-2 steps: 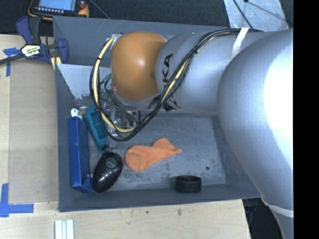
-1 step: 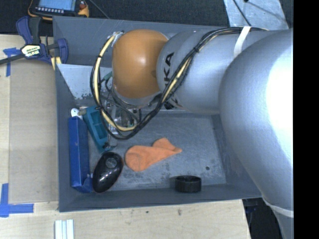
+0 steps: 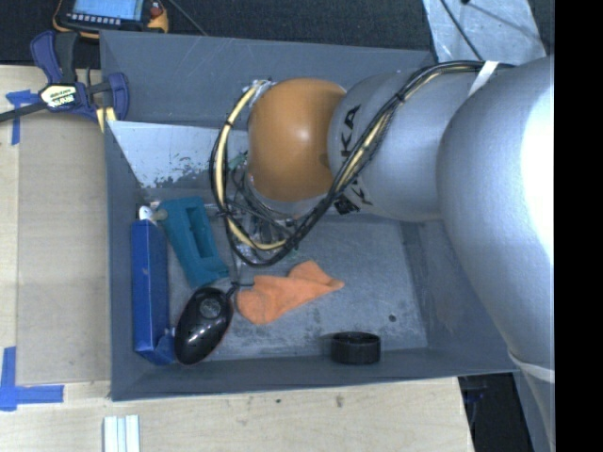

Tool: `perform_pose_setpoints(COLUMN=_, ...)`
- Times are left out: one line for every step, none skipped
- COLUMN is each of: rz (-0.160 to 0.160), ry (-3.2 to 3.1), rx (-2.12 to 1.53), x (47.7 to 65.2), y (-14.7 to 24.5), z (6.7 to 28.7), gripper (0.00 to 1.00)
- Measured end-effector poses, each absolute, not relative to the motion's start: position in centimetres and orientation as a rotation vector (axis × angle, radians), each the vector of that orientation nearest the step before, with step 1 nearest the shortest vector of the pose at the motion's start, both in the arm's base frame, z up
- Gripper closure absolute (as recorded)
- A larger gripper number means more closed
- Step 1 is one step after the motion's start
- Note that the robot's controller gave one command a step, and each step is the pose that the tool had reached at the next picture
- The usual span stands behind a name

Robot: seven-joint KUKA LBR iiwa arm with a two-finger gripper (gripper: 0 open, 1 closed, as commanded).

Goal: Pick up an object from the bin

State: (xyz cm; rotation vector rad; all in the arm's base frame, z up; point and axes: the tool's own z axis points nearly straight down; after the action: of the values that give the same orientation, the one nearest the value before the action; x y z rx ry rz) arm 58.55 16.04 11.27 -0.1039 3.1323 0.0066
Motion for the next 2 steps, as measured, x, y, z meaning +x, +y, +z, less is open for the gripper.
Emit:
perform_pose_setpoints(rz=-0.004, ry=3.142, rx=-0.004, x=58.3, y=12.7, z=10.0, gripper=0.00)
perform_pose_setpoints(rz=0.001, ry=3.136, rx=0.099, x=56.5, y=13.3, z=9.1, gripper=0.00)
